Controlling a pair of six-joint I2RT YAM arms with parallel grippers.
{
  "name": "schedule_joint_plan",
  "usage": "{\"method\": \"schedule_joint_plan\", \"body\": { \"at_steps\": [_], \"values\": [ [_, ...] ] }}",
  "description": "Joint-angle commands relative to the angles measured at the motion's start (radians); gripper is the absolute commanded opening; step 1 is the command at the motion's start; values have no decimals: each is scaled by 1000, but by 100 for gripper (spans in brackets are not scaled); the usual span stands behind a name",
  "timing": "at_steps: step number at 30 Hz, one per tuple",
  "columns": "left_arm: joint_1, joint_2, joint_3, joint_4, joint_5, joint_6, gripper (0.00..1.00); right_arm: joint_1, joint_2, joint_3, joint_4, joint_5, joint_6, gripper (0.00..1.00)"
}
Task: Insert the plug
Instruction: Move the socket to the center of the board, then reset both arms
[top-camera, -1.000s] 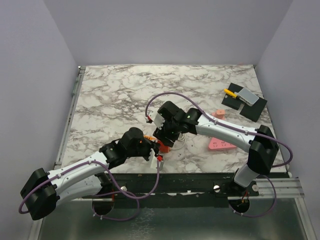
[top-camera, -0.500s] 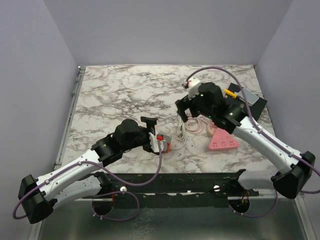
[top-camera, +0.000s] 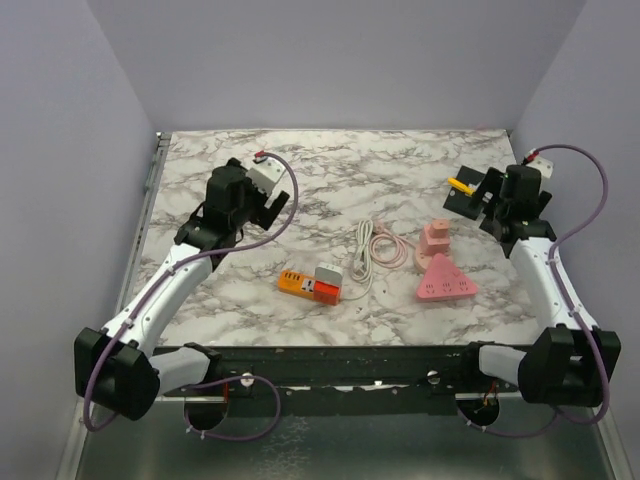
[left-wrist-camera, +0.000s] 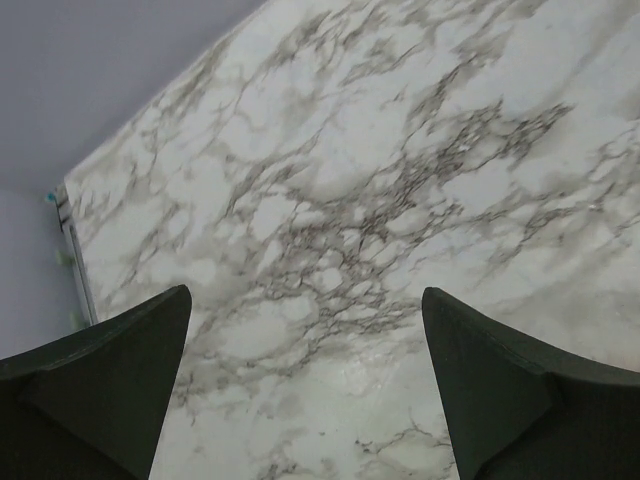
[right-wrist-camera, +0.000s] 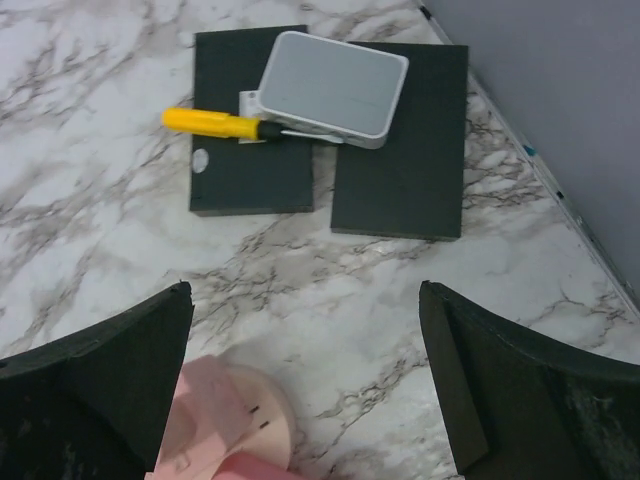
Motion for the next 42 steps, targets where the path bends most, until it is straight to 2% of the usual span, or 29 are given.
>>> {"method": "schedule_joint_plan", "body": {
  "at_steps": [1, 6, 10, 14, 20, 28, 35, 37, 40, 42],
  "values": [
    [152, 46, -10, -51, -12, -139, 99, -68, 96, 0, 15, 61, 68, 100],
    [279, 87, -81, 15, 58, -191, 99, -69, 197, -3, -33, 73, 108, 95],
    [324, 94, -158, 128, 94, -219, 99, -69, 239, -57, -18, -19, 129, 86],
    [333, 112, -203, 194, 116, -249, 99, -59, 244, -129, 17, -101, 143, 80],
    [333, 138, -230, 249, 144, -266, 99, 25, 224, -182, 45, -148, 176, 80],
    [333, 148, -259, 301, 192, -271, 99, 129, 323, -145, 114, -381, 238, 79],
    [333, 144, -258, 311, 178, -242, 99, 302, 374, -89, 164, -398, 377, 81],
    [333, 146, -260, 313, 188, -240, 99, 305, 361, -54, 127, -358, 358, 85],
    [333, 160, -265, 333, 198, -248, 99, 292, 307, -20, 86, -218, 277, 99],
    [333, 180, -273, 359, 198, -262, 99, 253, 276, -19, 89, -189, 229, 100]
  ]
}}
